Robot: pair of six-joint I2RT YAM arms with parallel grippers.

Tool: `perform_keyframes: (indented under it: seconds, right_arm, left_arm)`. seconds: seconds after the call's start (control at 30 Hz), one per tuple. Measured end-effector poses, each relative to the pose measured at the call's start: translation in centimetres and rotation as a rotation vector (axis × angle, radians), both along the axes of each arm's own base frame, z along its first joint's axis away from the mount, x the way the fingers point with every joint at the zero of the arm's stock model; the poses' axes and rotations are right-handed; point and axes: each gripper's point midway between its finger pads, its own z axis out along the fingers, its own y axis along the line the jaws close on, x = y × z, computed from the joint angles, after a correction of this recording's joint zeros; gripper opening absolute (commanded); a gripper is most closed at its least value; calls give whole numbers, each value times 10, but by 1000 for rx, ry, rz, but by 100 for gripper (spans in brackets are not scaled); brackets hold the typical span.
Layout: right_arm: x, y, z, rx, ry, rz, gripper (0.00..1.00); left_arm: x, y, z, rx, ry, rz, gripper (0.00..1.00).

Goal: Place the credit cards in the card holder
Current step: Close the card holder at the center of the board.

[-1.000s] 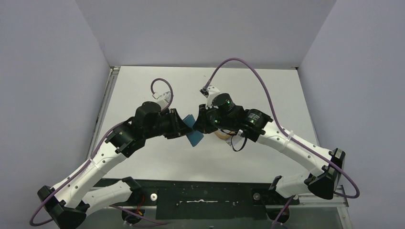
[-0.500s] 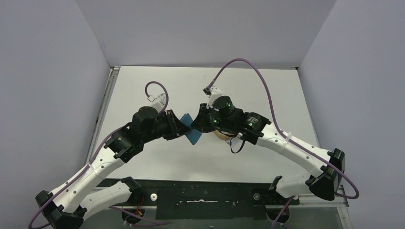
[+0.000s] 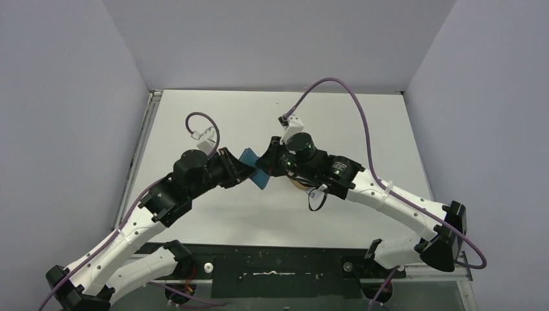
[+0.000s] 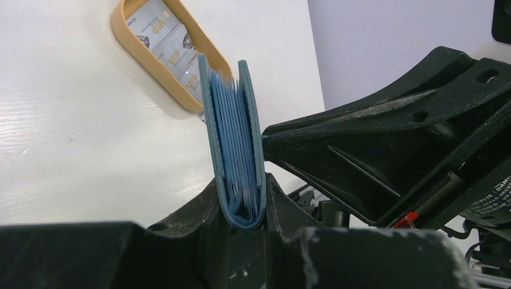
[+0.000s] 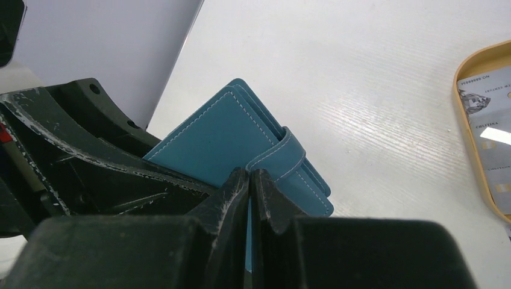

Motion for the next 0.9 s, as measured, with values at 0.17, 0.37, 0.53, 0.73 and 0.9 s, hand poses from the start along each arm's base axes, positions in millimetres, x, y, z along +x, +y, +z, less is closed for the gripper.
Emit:
perform_keyframes:
  seconds: [0.17,0.37,0.53,0.73,0.9]
  right_arm:
    - [4,2,1,9,-8,-27,0]
    - [6,8,-4,-1,-14,-41,0]
    - [7,11,-7,-8,-11,-41,17]
    - [-6,21,26,118,-22,0,54]
    - [-37,20,63,237,-12,98,87]
  left_arm:
    - [3,1,2,-7,-6,19,0]
    - [6,4,-2,7,-1,42,0]
    - [6,7,-5,20,5,50,0]
    - [-6,6,3,13,-26,-10,0]
    - [-30,7,21,-3,-117,-113,0]
